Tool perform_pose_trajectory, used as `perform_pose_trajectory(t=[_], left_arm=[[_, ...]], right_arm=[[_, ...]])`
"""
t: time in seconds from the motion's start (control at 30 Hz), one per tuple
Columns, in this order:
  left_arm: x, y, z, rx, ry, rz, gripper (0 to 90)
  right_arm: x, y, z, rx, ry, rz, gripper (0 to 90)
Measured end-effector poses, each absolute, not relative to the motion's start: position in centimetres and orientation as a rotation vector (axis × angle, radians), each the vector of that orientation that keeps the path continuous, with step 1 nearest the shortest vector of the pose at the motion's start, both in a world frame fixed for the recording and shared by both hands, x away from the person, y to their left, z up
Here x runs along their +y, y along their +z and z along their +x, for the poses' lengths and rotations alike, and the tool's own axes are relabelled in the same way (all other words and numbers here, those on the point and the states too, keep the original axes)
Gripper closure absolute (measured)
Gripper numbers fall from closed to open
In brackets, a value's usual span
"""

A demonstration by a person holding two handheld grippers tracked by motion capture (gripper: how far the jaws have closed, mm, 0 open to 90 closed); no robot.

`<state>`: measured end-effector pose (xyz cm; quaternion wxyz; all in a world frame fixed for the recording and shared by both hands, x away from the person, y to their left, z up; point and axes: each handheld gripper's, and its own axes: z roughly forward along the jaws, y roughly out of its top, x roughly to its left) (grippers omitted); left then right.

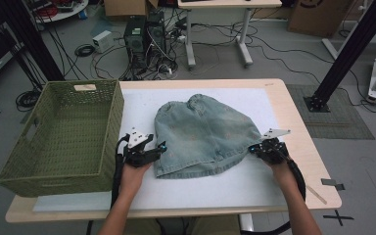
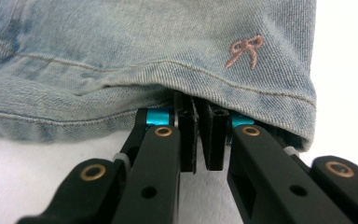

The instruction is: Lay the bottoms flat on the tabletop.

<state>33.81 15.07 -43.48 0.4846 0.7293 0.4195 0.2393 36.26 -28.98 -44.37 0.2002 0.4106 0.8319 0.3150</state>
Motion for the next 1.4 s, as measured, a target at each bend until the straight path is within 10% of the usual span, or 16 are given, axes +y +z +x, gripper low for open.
perform_pose_trajectory(t=[0.6, 1.0, 1.4], left_arm=[[15.4, -43.4, 33.8, 1.014, 0.586, 1.759, 42.5], [14.9, -43.4, 33.5, 0.949, 0.537, 1.766, 42.7], [14.9, -43.4, 33.4, 0.928, 0.523, 1.775, 42.6]], right_arm=[[-30.9, -43.3, 32.1, 2.431, 0.8, 1.128, 88.1], [-27.7, -41.8, 32.0, 2.335, 1.101, 1.04, 53.5], [-21.3, -43.7, 34.0, 2.402, 1.121, 0.992, 52.3]])
